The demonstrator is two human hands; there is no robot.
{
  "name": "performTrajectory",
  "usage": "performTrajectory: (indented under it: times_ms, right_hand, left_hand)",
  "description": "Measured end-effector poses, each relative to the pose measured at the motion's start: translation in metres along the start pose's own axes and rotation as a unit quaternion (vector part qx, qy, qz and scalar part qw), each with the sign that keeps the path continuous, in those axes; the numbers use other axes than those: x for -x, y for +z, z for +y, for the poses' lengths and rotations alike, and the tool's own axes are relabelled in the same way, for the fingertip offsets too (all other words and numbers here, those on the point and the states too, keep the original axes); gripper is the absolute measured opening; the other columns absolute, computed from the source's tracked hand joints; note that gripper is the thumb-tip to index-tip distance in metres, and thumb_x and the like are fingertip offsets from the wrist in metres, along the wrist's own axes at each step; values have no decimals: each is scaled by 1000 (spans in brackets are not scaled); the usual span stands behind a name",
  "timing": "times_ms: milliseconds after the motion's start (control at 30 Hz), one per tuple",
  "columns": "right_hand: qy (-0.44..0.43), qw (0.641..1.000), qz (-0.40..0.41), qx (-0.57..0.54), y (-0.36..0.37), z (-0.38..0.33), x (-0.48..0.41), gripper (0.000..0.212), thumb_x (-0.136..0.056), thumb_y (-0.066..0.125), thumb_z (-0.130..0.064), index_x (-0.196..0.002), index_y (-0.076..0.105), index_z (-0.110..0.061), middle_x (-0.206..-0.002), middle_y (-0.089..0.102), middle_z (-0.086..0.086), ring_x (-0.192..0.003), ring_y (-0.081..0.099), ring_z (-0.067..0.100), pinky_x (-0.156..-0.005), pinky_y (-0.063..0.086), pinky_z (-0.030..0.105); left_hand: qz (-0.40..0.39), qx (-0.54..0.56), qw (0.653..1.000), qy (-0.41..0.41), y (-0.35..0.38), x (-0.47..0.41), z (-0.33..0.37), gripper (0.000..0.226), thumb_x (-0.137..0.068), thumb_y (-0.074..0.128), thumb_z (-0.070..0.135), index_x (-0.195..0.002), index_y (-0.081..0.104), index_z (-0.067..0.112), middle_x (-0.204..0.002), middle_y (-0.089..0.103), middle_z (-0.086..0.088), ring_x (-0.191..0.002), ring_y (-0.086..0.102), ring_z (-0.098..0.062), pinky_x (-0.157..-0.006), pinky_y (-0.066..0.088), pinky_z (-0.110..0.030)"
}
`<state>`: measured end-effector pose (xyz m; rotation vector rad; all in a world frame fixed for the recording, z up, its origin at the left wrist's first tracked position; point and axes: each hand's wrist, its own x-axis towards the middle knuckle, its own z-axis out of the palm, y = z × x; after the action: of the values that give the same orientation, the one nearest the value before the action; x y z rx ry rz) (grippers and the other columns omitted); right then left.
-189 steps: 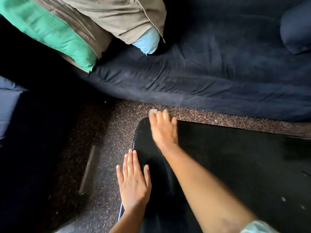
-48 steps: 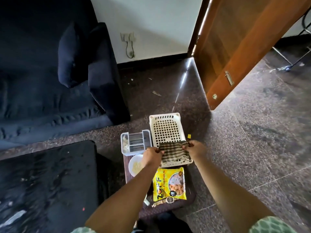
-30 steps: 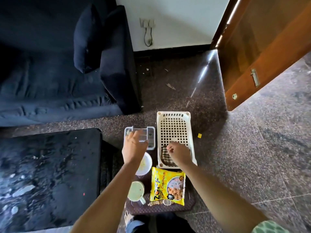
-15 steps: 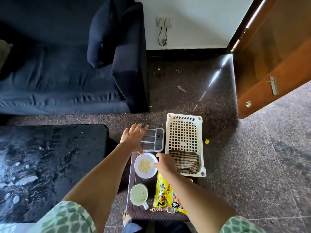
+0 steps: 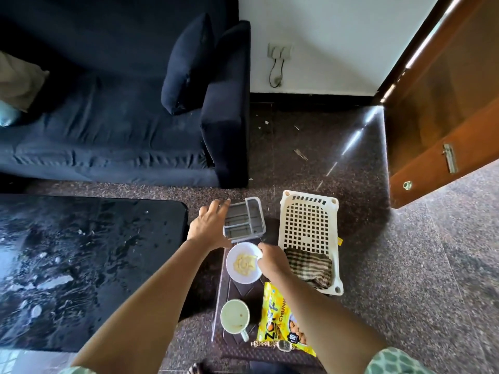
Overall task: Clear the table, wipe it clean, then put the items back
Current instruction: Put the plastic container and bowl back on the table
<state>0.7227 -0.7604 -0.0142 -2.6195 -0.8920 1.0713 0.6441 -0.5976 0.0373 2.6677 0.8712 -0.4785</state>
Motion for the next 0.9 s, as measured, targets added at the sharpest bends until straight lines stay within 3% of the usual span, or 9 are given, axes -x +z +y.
performTrajectory:
  times_ms: [167,300,400,500,600,700,767,900]
  right_hand:
    - [-11,1000,25,-1,-5,-38,22,29,-84,52,-10,-111,60,-12,-111,66,11,-108,59,30,-82,44,33]
    - [-21,999,38,-23,10,-89,49,27,-82,54,-14,-107,62,-13,-107,67,10,-97,63,32,-79,49,32]
    - [-25,997,34,-61,35,-144,72,30,-80,54,-12,-109,63,-13,-99,69,13,-79,67,33,-70,56,42]
    - [-22,996,25,-77,71,-207,96,30,-82,54,-12,-110,63,-13,-96,71,11,-63,68,28,-63,57,37]
    - [-25,994,24,-99,112,-272,116,29,-81,56,-12,-109,64,-12,-100,70,9,-67,69,28,-66,56,37]
    - [-25,991,5,-128,147,-332,133,29,-84,56,-8,-111,62,-8,-100,65,10,-55,67,26,-53,56,34]
    - [-18,991,-9,-136,166,-368,142,32,-86,56,-8,-117,60,-8,-103,64,10,-52,66,24,-53,55,33]
    - [-13,989,-22,-144,195,-429,138,34,-87,56,-9,-121,59,-8,-91,59,5,-53,66,22,-54,56,31]
  left_hand:
    - [73,74,992,-71,-21,53,-65,111,-58,76,44,-149,15,27,-145,27,1,-125,35,-30,-89,50,-48]
    - [131,119,976,-124,-31,111,-133,109,-59,76,48,-148,17,28,-143,29,1,-123,35,-30,-86,48,-46]
    - [137,126,970,-158,-39,163,-197,112,-59,76,51,-150,15,27,-146,26,1,-125,33,-30,-90,46,-45]
    - [145,136,963,-181,-41,216,-268,113,-59,76,47,-150,14,24,-147,26,1,-127,33,-31,-96,43,-43]
    - [144,151,956,-208,-44,267,-340,111,-61,74,46,-151,13,24,-149,24,1,-130,31,-29,-100,40,-42]
    - [146,147,948,-241,-47,317,-410,112,-61,74,48,-151,10,25,-152,22,0,-132,29,-28,-104,37,-41]
    - [146,141,943,-265,-51,345,-453,112,-63,73,51,-151,9,25,-152,22,1,-132,29,-27,-105,37,-41]
    - [150,118,945,-267,-62,365,-529,113,-64,72,53,-152,7,25,-152,22,1,-131,30,-26,-103,41,-42]
